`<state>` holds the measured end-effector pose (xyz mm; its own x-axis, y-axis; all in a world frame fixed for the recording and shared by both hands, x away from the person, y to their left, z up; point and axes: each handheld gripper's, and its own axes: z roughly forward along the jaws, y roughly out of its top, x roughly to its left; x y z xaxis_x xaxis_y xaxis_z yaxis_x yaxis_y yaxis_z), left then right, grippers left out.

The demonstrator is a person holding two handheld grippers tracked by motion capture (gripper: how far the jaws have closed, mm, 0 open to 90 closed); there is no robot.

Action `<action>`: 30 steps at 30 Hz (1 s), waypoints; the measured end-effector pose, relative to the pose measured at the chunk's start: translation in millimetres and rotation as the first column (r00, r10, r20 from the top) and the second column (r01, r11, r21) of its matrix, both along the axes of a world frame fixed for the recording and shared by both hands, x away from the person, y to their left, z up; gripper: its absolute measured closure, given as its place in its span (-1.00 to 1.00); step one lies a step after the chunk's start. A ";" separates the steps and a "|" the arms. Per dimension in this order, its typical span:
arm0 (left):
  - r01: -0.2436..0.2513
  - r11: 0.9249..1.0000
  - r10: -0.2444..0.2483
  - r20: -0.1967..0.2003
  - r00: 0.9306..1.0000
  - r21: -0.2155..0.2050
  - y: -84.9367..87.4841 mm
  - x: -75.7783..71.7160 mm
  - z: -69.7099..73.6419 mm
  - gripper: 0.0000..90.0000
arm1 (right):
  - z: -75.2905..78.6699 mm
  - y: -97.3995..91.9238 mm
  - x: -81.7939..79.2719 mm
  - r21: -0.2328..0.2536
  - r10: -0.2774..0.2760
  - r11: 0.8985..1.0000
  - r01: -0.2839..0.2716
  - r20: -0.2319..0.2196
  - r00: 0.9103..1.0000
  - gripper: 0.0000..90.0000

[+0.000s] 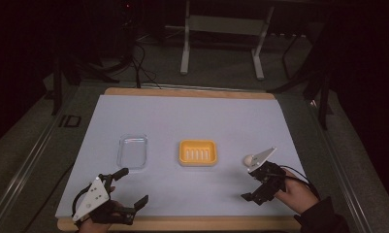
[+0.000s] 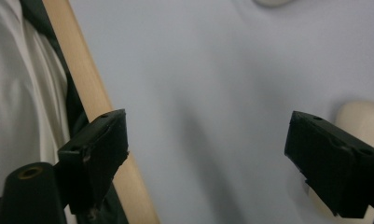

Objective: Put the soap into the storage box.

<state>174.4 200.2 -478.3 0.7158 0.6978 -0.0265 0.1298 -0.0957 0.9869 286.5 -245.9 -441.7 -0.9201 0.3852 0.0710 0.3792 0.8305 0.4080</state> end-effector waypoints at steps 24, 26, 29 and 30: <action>0.005 1.000 -0.005 -0.014 1.000 0.007 -1.2 1.0 -0.9 -1.00 | -13.0 3.6 10.5 -0.310 -0.048 0.951 -0.009 -0.173 0.984 -0.67; 0.004 1.000 -0.004 -0.015 1.000 0.008 -1.2 0.9 -0.9 -1.00 | -14.0 2.1 11.2 -0.330 -0.059 0.944 -0.004 -0.181 0.982 -0.67; 0.004 1.000 -0.003 -0.016 1.000 0.007 -1.0 0.9 -0.9 -1.00 | -16.2 -1.1 12.1 -0.365 -0.088 0.931 0.012 -0.193 0.977 -0.67; 0.003 1.000 -0.003 -0.016 1.000 0.007 -1.0 0.9 -0.9 -1.00 | -17.3 -2.5 12.6 -0.376 -0.095 0.926 0.014 -0.199 0.975 -0.67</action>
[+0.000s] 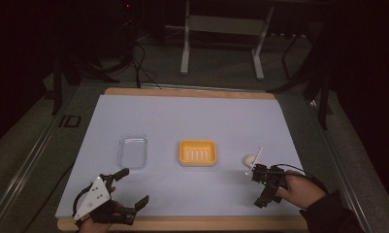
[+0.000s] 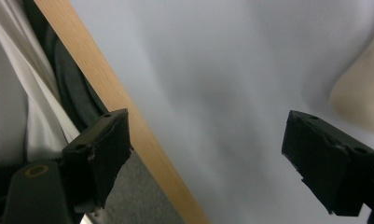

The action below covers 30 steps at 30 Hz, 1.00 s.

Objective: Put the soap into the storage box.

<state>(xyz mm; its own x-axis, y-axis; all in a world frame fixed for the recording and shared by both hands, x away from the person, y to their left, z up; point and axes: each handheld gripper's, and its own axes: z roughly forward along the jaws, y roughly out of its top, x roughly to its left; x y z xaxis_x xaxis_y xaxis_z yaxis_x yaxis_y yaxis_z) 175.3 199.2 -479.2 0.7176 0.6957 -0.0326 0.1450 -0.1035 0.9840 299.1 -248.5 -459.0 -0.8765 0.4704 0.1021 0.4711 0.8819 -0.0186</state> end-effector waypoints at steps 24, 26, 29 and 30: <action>-0.004 1.000 0.004 0.000 1.000 0.005 0.5 0.1 0.1 -1.00 | -15.1 -31.8 20.3 -0.134 -0.128 0.983 0.123 -0.026 0.991 -0.67; -0.005 1.000 0.005 -0.001 1.000 0.005 0.4 0.3 0.1 -1.00 | -16.1 -33.8 22.0 -0.133 -0.143 0.981 0.140 -0.015 0.990 -0.68; -0.004 1.000 0.004 -0.002 1.000 0.006 0.2 0.3 0.1 -1.00 | -16.5 -37.4 26.6 -0.108 -0.166 0.980 0.164 -0.006 0.986 -0.69; -0.004 1.000 0.004 -0.002 1.000 0.007 0.2 0.2 0.1 -1.00 | -16.6 -38.3 28.1 -0.104 -0.175 0.979 0.174 -0.003 0.985 -0.68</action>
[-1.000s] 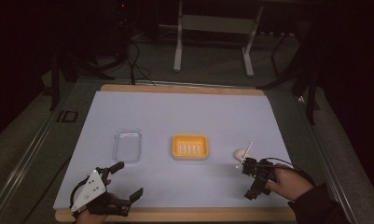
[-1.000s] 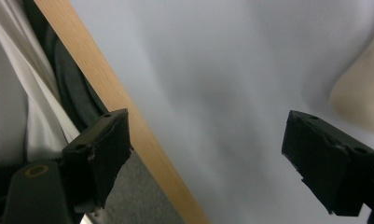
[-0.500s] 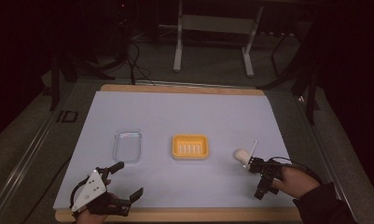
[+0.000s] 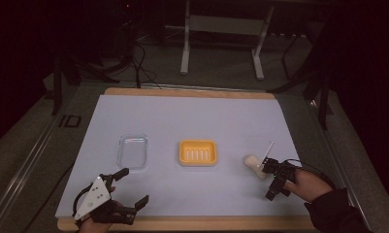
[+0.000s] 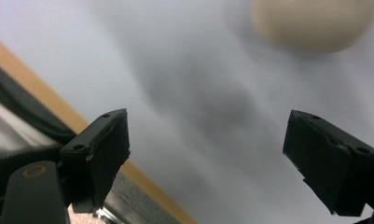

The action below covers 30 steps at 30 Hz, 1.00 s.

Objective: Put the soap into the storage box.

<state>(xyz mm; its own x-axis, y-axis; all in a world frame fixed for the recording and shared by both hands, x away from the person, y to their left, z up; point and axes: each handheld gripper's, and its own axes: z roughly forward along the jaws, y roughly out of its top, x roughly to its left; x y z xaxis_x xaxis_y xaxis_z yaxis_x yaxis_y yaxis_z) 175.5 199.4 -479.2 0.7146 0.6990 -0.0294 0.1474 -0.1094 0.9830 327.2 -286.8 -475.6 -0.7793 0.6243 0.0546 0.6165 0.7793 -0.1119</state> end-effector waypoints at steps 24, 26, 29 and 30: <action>0.000 1.000 0.000 -0.003 1.000 0.001 -0.1 0.0 -0.1 -1.00 | -6.5 -5.7 25.7 0.118 -0.047 0.993 0.029 0.151 0.987 -0.68; 0.000 1.000 0.000 -0.003 1.000 0.001 -0.3 0.1 -0.2 -1.00 | -5.3 -6.2 28.0 0.135 -0.056 0.990 0.034 0.156 0.986 -0.68; 0.000 1.000 0.000 -0.003 1.000 0.003 -0.3 0.1 -0.3 -1.00 | -4.2 -6.9 32.2 0.165 -0.067 0.986 0.039 0.162 0.985 -0.68; 0.000 1.000 0.000 -0.003 1.000 0.003 -0.3 0.0 -0.3 -1.00 | -4.3 -7.1 33.6 0.176 -0.068 0.984 0.038 0.165 0.984 -0.68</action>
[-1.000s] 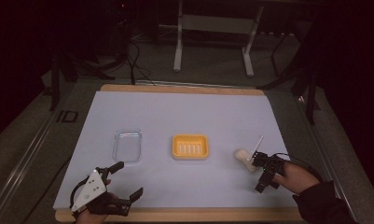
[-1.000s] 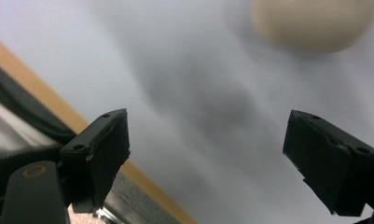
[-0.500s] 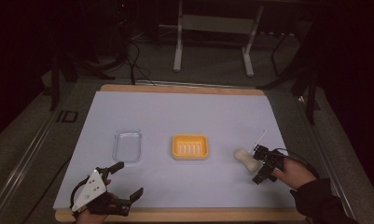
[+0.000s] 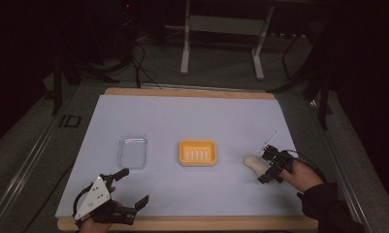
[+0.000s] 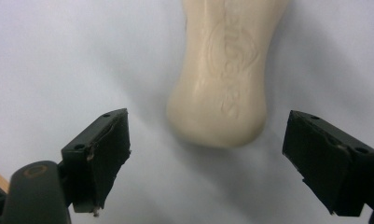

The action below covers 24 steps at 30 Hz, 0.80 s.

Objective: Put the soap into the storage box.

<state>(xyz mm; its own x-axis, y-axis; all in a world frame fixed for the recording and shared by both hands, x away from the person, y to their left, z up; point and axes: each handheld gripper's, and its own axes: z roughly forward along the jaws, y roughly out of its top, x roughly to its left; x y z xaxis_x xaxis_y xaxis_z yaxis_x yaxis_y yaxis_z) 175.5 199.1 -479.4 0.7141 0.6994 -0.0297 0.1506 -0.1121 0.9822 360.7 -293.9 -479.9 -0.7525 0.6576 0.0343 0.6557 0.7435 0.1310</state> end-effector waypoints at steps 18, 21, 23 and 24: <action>0.003 1.000 -0.003 -0.004 1.000 -0.001 -0.3 0.6 -0.3 -1.00 | -5.6 6.0 15.7 0.081 -0.013 0.997 0.009 0.045 0.999 -0.60; 0.003 1.000 -0.003 -0.003 1.000 -0.001 -0.2 0.2 -0.4 -1.00 | -7.5 6.6 18.9 0.081 0.005 0.997 -0.011 0.073 0.997 -0.50; 0.003 1.000 -0.003 -0.003 1.000 0.000 0.0 0.0 -0.4 -1.00 | -8.0 6.9 20.0 0.087 0.007 0.996 -0.015 0.091 0.996 -0.39; 0.002 1.000 -0.002 -0.003 1.000 0.000 0.0 0.0 -0.4 -1.00 | -7.8 6.8 20.2 0.091 0.018 0.995 -0.027 0.103 0.994 -0.35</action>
<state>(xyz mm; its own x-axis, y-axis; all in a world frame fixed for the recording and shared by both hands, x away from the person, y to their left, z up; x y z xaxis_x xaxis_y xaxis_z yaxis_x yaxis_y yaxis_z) 175.5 199.1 -479.8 0.7157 0.6976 -0.0322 0.1535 -0.1122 0.9818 380.9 -287.1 -487.7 -0.7699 0.6380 0.0163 0.6185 0.7396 0.2654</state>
